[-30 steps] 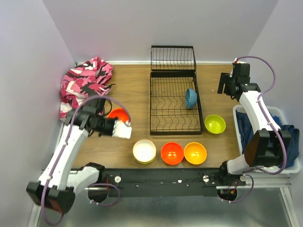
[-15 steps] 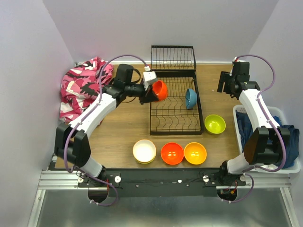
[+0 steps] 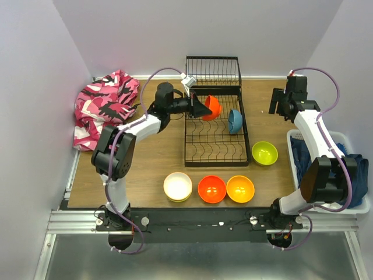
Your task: Load the bowls into the dish rack
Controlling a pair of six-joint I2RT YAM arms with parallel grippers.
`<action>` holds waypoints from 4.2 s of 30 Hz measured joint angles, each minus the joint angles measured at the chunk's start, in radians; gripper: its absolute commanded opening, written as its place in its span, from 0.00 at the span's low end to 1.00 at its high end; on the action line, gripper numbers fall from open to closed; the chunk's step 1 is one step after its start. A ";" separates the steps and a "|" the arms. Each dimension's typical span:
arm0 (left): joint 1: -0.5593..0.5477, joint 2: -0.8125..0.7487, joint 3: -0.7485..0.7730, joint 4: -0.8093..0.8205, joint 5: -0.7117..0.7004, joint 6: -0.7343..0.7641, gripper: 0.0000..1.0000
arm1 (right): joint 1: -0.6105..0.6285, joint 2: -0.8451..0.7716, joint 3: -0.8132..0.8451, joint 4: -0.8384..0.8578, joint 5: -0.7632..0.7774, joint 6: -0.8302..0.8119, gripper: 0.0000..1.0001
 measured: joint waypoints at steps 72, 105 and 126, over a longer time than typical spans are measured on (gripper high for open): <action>-0.096 0.625 0.241 0.824 -0.043 -0.896 0.00 | 0.013 0.146 0.072 -0.048 0.068 -0.054 0.85; -0.095 0.592 0.141 0.845 -0.180 -0.918 0.18 | 0.115 0.180 0.097 -0.050 0.081 -0.099 0.86; -0.098 0.468 -0.003 0.639 -0.206 -0.579 0.59 | 0.116 0.172 0.085 -0.039 0.095 -0.098 0.88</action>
